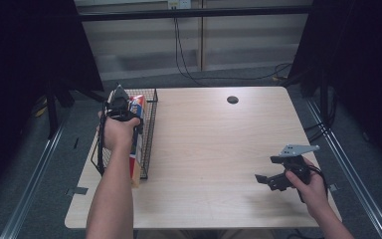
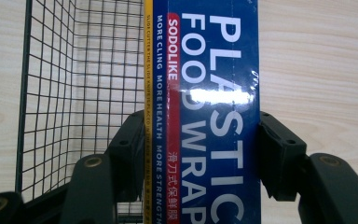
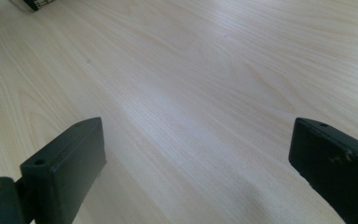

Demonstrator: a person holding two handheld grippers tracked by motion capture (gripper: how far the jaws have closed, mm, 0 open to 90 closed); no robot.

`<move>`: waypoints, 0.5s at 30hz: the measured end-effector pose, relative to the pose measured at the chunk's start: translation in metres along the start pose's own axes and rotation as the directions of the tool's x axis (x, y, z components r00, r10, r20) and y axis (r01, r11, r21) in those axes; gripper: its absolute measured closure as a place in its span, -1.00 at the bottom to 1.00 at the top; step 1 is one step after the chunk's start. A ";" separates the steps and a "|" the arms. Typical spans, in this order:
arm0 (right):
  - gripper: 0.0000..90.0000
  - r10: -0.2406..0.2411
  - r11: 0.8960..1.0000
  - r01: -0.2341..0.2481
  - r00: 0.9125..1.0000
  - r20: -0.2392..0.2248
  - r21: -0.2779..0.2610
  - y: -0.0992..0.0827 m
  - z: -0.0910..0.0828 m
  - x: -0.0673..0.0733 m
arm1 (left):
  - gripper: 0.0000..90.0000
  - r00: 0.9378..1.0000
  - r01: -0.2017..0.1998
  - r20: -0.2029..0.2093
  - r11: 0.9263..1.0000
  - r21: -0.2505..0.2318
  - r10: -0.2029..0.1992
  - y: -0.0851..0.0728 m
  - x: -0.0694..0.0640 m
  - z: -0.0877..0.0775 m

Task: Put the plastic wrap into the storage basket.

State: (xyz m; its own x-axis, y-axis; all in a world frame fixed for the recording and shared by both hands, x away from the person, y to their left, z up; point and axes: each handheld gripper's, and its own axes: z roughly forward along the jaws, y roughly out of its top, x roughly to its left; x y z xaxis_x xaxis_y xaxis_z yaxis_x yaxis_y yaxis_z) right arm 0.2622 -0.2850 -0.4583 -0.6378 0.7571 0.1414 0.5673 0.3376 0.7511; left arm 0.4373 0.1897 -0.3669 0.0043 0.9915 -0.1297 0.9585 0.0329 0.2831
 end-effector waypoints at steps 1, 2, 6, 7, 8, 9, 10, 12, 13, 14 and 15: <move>-0.92 -0.001 1.000 0.001 1.000 -0.003 -0.001 0.000 0.000 0.000 | -0.05 1.000 -0.001 -0.001 1.000 0.000 0.001 0.000 0.001 0.001; -0.92 0.000 1.000 0.000 1.000 -0.001 -0.001 0.000 0.000 0.000 | -0.05 1.000 -0.004 0.002 1.000 0.007 0.004 0.000 0.002 0.002; -0.92 0.003 1.000 -0.003 1.000 -0.002 0.000 0.000 0.000 0.000 | -0.05 1.000 0.013 -0.003 1.000 0.008 -0.013 0.000 0.003 0.003; -0.92 0.004 1.000 -0.004 1.000 0.000 0.002 0.000 0.000 0.000 | -0.05 1.000 0.007 -0.003 1.000 0.007 -0.007 0.000 0.004 0.003; -0.92 0.002 1.000 -0.002 1.000 -0.002 0.001 0.000 0.000 0.000 | -0.05 1.000 0.009 -0.001 1.000 0.009 -0.009 0.000 0.005 0.003; -0.92 0.000 1.000 0.000 1.000 -0.002 0.002 0.000 0.000 0.000 | -0.05 1.000 0.002 -0.002 1.000 0.012 -0.002 0.001 0.005 0.003; -0.92 0.000 1.000 0.000 1.000 -0.001 0.001 0.000 0.000 0.000 | -0.05 1.000 0.021 0.005 1.000 0.006 -0.021 0.001 0.005 0.003; -0.92 -0.002 1.000 0.002 1.000 -0.001 0.001 0.000 0.000 0.000 | -0.05 1.000 0.016 0.003 1.000 0.008 -0.016 0.001 0.005 0.003; -0.92 -0.002 1.000 0.002 1.000 -0.001 0.002 0.000 0.000 0.000 | -0.05 1.000 0.025 0.001 1.000 0.003 -0.025 0.001 0.005 0.003; -0.92 -0.001 1.000 0.001 1.000 -0.001 0.002 0.000 0.000 0.000 | -0.05 1.000 0.022 -0.004 1.000 0.002 -0.022 0.002 0.006 0.004; -0.92 0.002 1.000 -0.002 1.000 -0.003 0.004 0.000 0.001 0.000 | -0.05 1.000 0.009 -0.011 1.000 0.006 -0.009 0.002 0.007 0.004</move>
State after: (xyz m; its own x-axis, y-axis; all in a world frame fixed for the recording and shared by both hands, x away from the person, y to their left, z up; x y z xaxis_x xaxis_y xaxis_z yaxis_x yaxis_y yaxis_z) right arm 0.2623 -0.2842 -0.4586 -0.6382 0.7562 0.1445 0.5705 0.3386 0.7483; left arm 0.4406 0.1958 -0.3710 -0.0077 0.9925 -0.1221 0.9603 0.0414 0.2759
